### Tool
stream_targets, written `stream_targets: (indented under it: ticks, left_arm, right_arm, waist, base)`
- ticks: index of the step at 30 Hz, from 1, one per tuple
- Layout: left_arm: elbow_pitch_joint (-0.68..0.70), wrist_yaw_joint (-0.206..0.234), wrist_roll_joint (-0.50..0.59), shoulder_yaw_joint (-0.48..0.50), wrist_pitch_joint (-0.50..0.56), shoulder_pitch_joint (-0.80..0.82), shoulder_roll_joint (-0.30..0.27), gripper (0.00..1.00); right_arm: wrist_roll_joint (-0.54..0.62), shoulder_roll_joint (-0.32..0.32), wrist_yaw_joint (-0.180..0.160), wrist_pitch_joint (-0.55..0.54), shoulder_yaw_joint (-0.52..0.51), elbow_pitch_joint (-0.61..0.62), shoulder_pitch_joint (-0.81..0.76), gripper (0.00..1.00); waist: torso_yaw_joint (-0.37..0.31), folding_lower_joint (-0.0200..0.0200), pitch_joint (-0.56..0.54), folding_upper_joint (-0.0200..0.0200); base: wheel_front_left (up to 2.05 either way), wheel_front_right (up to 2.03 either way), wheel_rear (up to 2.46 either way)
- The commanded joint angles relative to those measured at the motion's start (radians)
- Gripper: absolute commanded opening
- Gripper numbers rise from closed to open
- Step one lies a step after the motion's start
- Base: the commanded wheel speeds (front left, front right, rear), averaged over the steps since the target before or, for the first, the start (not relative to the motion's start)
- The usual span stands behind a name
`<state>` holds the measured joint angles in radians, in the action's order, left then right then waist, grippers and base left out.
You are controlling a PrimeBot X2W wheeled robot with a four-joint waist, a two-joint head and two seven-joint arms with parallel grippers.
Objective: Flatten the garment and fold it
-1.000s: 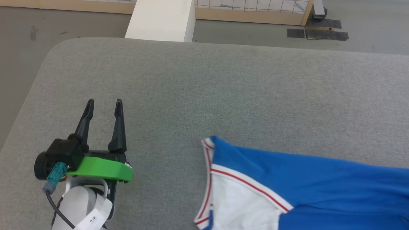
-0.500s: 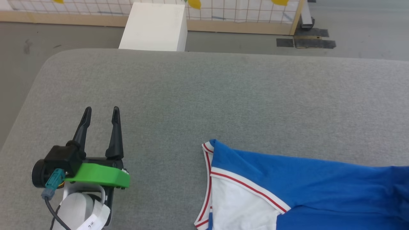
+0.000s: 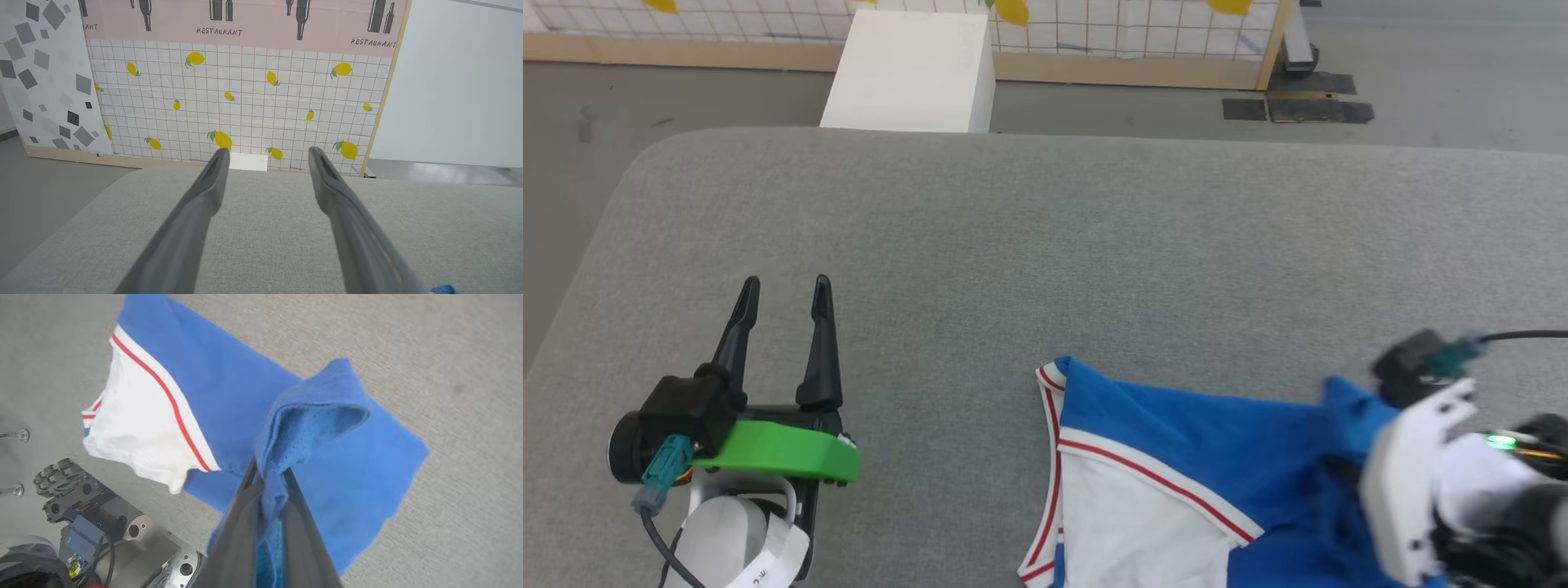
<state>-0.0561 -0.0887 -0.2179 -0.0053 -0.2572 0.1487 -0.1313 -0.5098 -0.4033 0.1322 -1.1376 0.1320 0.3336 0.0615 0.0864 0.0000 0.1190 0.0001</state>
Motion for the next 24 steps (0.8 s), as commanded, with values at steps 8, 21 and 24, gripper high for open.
stream_targets:
  ticks: [8,21,24]
  left_arm:
    - [0.004,-0.012,0.011,0.008,-0.005,-0.006,0.010,1.00]
    - [-0.014,-0.022,0.013,-0.003,-0.005,0.000,0.035,1.00]
    - [-0.017,-0.024,0.015,-0.002,-0.005,-0.003,0.038,1.00]
  right_arm:
    - [-0.020,0.083,-0.002,0.104,0.227,-0.133,0.138,0.00]
    - [0.003,0.208,-0.002,0.274,0.433,-0.431,0.249,0.00]
    - [0.014,0.221,-0.002,0.318,0.446,-0.498,0.254,0.00]
  waist:
    - [0.044,0.0000,0.025,-0.0001]
    - [0.095,0.0000,0.037,-0.0001]
    - [0.097,0.0000,0.032,-0.0001]
  base:
    - [0.00,0.00,0.00]
    - [0.00,0.00,0.00]
    - [0.00,0.00,0.00]
